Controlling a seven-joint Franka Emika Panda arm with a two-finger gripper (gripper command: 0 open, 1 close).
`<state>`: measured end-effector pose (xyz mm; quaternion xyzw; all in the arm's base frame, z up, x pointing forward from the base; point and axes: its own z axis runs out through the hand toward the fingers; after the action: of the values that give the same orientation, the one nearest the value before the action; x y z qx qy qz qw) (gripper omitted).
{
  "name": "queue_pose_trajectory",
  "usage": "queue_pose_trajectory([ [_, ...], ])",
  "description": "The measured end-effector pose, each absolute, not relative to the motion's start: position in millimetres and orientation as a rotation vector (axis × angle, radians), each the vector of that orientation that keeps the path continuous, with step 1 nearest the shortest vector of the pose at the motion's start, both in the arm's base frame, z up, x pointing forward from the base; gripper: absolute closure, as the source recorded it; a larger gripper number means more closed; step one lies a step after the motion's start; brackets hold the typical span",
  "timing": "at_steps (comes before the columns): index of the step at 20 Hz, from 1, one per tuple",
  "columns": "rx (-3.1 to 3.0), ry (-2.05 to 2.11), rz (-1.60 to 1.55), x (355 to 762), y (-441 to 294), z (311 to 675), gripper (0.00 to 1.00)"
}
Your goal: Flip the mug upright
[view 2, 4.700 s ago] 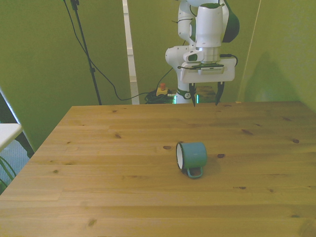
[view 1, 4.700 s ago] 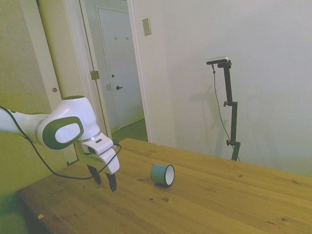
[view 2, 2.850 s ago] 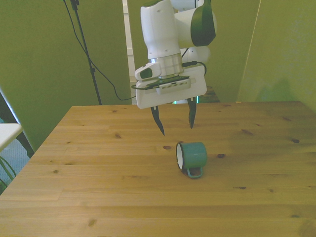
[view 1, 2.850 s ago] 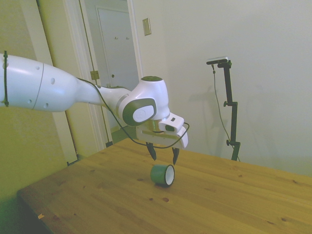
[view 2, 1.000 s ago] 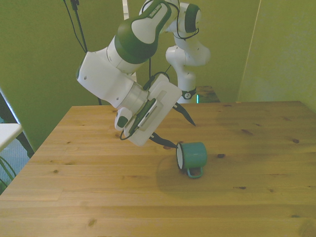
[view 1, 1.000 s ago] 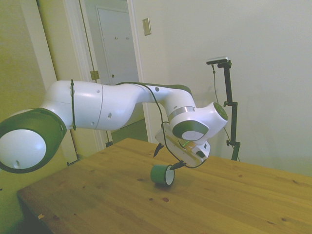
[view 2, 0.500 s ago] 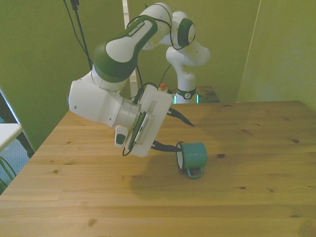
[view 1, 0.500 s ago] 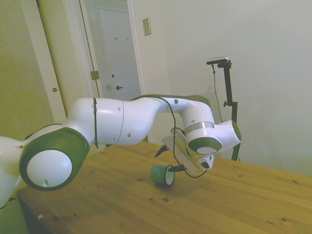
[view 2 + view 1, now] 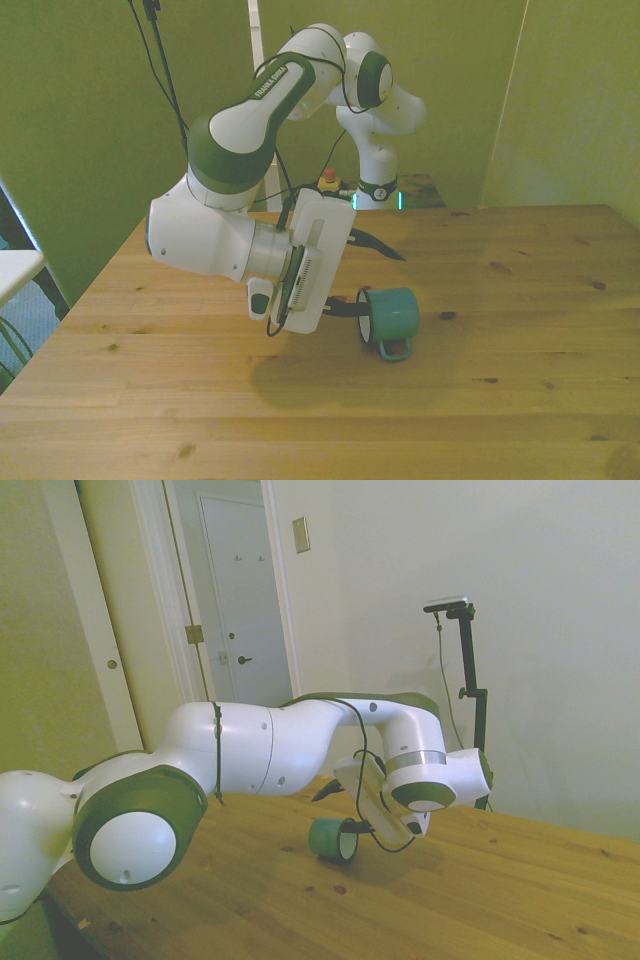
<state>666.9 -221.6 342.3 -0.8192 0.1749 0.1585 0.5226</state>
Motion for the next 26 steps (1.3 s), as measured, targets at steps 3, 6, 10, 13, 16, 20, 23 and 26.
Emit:
queue_pose_trajectory([
  [3, -1.962, 0.412, 0.391, 669.2, -214.6, 339.2, 0.0],
  [6, -1.964, 0.407, 0.395, 670.2, -211.0, 339.1, 1.0],
  [10, -1.96, 0.402, 0.403, 668.7, -211.5, 339.5, 1.0],
  [13, -1.958, 0.401, 0.407, 668.2, -211.2, 339.0, 1.0],
  [16, -1.957, 0.402, 0.41, 667.9, -210.9, 338.3, 1.0],
  [20, -1.953, 0.402, 0.416, 667.0, -210.5, 336.5, 1.0],
  [23, -1.948, 0.402, 0.425, 665.7, -210.4, 334.8, 1.0],
  [26, -1.943, 0.402, 0.43, 664.1, -211.9, 334.1, 1.0],
])
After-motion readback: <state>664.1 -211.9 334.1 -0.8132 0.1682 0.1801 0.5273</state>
